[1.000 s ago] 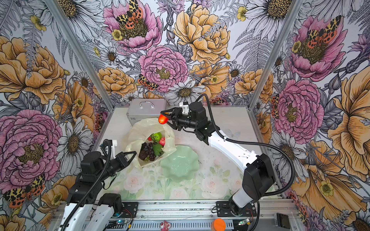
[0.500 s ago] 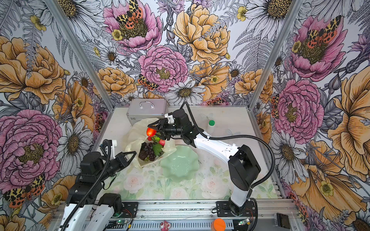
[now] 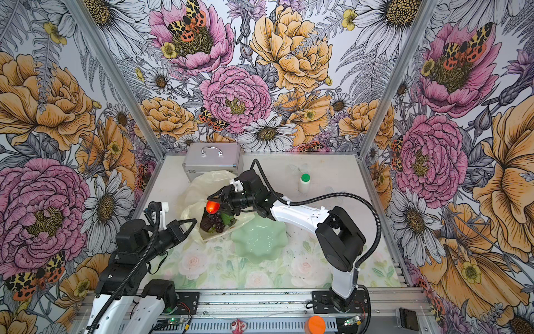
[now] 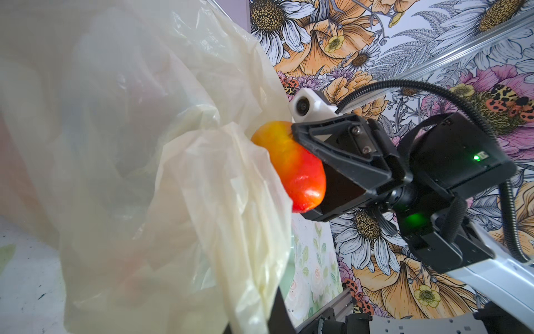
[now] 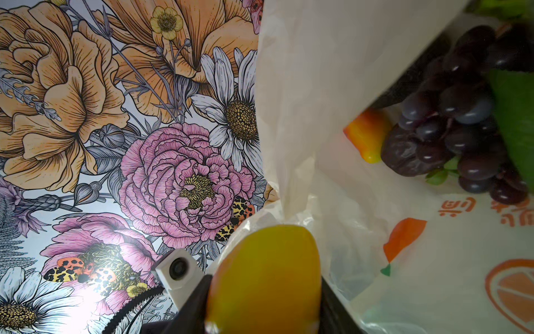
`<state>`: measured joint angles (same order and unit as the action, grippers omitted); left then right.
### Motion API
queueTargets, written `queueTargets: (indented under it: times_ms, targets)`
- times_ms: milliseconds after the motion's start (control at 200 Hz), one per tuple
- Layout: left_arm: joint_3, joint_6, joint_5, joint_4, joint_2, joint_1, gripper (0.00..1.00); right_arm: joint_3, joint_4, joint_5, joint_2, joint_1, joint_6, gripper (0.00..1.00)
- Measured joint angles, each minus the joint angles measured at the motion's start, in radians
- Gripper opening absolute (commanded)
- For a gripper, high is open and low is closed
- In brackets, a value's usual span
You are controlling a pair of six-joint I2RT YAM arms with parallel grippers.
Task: Place the fruits into the plastic bag
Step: 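Lower the mango into the bag beside the left gripper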
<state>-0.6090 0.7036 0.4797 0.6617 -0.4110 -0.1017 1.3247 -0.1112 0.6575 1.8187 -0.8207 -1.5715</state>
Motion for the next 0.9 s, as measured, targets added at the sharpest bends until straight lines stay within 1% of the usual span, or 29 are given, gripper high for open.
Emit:
queueTargets:
  times_ms: [540,786,901]
  targets:
    - [0.0,0.0,0.0,0.0,0.0,0.0,0.0,-0.029,-0.06,0.03,0.126,-0.019,0.001,0.3]
    - [0.0,0.0,0.0,0.0,0.0,0.0,0.0,0.078,-0.054,0.029,0.253,-0.018,0.001,0.29]
    - [0.0,0.0,0.0,0.0,0.0,0.0,0.0,0.12,-0.055,0.024,0.28,-0.016,0.001,0.29]
